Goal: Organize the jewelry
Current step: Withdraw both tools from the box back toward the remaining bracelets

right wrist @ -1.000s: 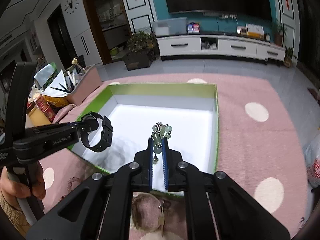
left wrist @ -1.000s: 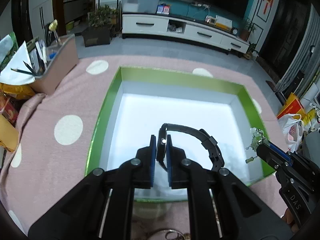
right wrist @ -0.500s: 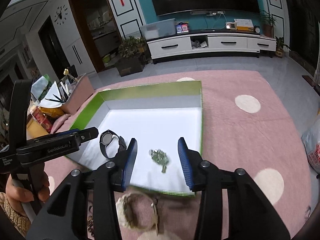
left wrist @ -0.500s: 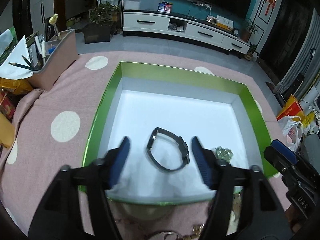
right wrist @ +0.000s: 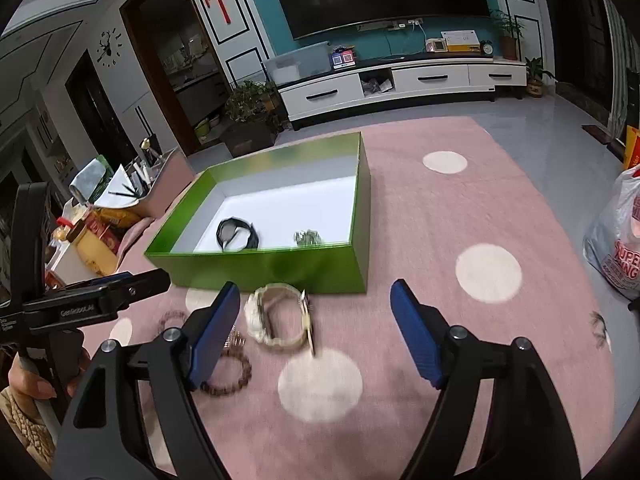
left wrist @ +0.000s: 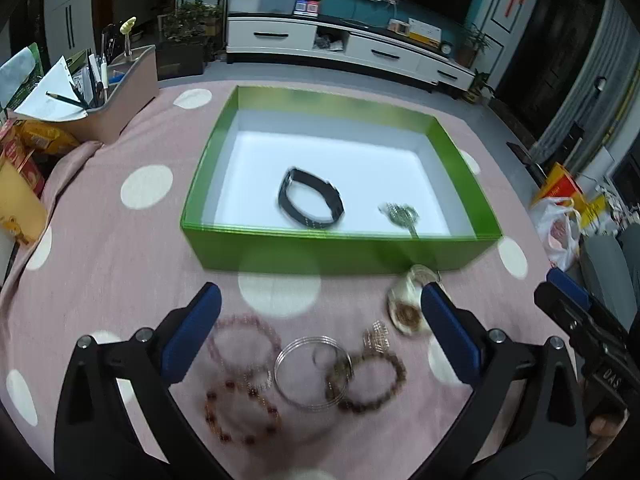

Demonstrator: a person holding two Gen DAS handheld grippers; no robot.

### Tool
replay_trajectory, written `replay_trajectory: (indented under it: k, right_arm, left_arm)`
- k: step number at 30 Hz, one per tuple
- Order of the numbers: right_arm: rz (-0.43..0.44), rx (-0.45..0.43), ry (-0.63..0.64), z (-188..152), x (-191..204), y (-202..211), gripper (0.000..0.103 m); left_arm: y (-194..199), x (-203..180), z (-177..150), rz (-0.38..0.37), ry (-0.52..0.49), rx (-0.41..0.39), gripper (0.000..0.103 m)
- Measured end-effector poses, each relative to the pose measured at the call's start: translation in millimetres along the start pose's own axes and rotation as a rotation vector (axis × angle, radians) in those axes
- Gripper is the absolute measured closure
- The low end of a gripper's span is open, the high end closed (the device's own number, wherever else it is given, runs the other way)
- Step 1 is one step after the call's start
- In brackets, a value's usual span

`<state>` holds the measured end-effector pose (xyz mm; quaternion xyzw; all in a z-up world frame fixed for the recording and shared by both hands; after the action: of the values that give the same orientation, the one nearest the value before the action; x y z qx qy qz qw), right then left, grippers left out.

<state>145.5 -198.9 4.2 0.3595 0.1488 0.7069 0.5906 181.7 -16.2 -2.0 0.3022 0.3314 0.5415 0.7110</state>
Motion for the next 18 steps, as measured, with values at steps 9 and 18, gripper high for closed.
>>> replay_trajectory:
  k: [9, 18]
  right_arm:
    - [-0.005, -0.034, 0.017, -25, 4, 44, 0.011]
    - [0.023, -0.017, 0.043, -57, 10, 63, 0.006]
  left_arm:
    - [34, -9, -42, 0.0, -0.014, -0.008, 0.002]
    - [58, 14, -84, 0.003, 0.085, -0.031, 0.002]
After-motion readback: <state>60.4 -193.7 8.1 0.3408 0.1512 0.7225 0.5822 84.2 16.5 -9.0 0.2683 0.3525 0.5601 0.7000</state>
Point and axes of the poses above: each gripper's, at about its wrist camera, not at the fingertips, and y roughly against the way its jaws point, x to its left, z to its top, the point moved 5 cm from there along -y, roughly the way its jaws point, and after that the axes turned 4 degrees about -y, right-handed, at the moved point
